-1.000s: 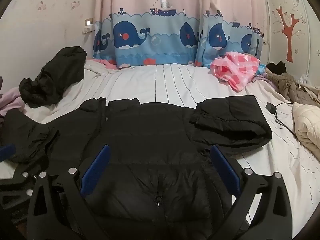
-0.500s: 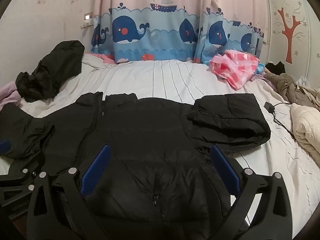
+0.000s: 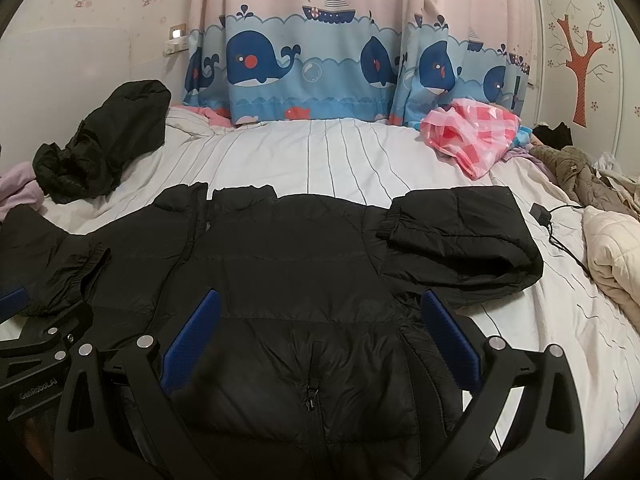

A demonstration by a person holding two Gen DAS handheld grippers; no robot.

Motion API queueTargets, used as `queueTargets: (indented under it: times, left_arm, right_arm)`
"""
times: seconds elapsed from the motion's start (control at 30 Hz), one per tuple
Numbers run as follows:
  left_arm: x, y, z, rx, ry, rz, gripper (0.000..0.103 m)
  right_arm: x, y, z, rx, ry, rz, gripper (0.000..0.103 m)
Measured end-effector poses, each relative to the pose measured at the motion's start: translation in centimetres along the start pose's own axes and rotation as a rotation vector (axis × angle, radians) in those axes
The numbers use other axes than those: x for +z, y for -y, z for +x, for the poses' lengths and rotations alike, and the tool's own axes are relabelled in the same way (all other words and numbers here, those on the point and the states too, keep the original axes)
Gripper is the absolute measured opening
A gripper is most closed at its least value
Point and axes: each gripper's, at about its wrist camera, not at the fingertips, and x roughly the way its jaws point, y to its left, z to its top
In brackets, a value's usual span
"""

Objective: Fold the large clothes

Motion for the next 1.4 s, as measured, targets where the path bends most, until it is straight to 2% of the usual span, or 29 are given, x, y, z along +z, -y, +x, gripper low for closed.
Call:
queueTargets:
  times: [0.37, 1.4]
  left_arm:
    - [-0.48, 0.59, 0.53, -0.017, -0.036, 0.036, 0.096]
    - [-0.53, 0.62, 0.91, -0.012, -0.05, 0.047, 0.096]
  right_arm:
    - [-0.12, -0.21, -0.06, 0.006, -0.003, -0.005, 0.096]
    - [-0.45, -0.94, -0.1, 0.017, -0.015, -0.004, 0.096]
